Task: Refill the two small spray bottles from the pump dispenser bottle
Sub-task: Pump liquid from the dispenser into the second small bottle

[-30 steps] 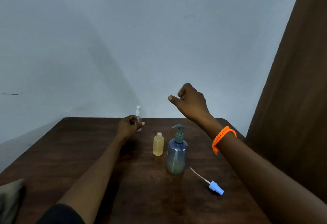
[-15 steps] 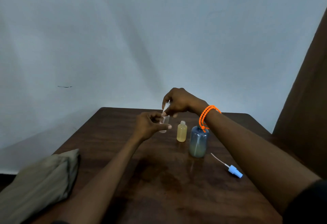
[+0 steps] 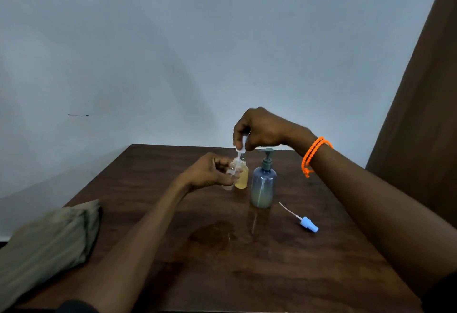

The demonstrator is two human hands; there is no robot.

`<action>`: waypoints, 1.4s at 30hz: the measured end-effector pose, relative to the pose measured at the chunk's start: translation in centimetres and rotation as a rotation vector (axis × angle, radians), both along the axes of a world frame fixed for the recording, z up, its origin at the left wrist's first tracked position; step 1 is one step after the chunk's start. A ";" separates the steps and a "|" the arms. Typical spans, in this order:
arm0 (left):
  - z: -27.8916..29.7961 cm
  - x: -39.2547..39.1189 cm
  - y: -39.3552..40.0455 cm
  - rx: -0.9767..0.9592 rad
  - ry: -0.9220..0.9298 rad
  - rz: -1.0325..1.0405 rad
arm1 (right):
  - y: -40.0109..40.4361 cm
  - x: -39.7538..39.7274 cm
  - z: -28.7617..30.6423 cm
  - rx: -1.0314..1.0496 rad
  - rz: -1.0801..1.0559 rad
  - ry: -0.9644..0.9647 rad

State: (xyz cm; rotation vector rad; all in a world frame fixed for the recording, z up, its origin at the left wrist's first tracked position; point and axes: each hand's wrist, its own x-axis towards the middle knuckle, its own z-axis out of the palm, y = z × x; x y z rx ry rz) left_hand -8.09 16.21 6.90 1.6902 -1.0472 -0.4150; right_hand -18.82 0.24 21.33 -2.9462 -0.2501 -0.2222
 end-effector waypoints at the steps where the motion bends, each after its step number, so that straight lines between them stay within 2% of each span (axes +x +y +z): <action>1: -0.4 0.1 0.0 0.006 -0.013 0.005 | -0.3 -0.4 0.9 0.022 -0.014 -0.032; 3: -1.2 0.3 0.2 -0.008 -0.028 0.040 | -1.1 -1.9 2.9 0.083 -0.051 -0.094; 5: -2.2 0.4 0.5 -0.057 -0.020 0.123 | -3.1 -3.8 3.5 0.238 -0.109 -0.166; 7: -2.9 0.5 0.7 -0.108 -0.021 0.222 | -5.8 -5.7 1.9 0.523 -0.179 -0.270; 9: -3.5 0.3 0.6 -0.143 -0.015 0.270 | -8.4 -6.5 -1.7 0.656 -0.357 -0.378; 10: -3.6 0.1 0.3 -0.147 -0.011 0.278 | -9.6 -6.6 -4.1 0.635 -0.476 -0.370; 12: -3.7 -0.3 -0.4 -0.141 -0.004 0.277 | -11.0 -6.7 -9.5 0.575 -0.626 -0.222; 15: -3.7 -1.2 -1.9 -0.110 -0.011 0.261 | -11.7 -6.6 -16.4 0.579 -0.687 -0.046; 18: -4.0 -1.9 -3.2 -0.085 -0.018 0.246 | -12.1 -6.1 -18.9 0.548 -0.736 0.015; 20: -4.2 -2.0 -3.8 -0.066 -0.061 0.267 | -12.5 -5.4 -18.2 0.487 -0.723 0.079; 22: -4.4 -1.9 -4.4 -0.038 -0.130 0.292 | -12.6 -4.4 -15.9 0.488 -0.676 0.041; 26: -3.5 -1.9 -5.2 -0.003 -0.220 0.362 | -11.0 -1.4 -9.8 0.610 -0.597 -0.349; 28: -2.9 -2.1 -5.4 0.005 -0.233 0.386 | -9.5 0.4 -7.4 0.706 -0.555 -0.386; 31: -2.4 -2.1 -5.7 -0.040 -0.244 0.385 | -7.9 3.4 -5.7 0.832 -0.531 -0.270; 36: -1.8 -2.2 -5.9 -0.101 -0.224 0.360 | -7.1 6.8 -7.1 0.779 -0.599 0.051; 39: -1.7 -2.5 -6.1 -0.157 -0.230 0.357 | -7.1 7.1 -8.0 0.847 -0.634 0.074; 42: -2.1 -2.6 -6.6 -0.218 -0.214 0.360 | -7.1 7.1 -7.2 0.769 -0.648 0.068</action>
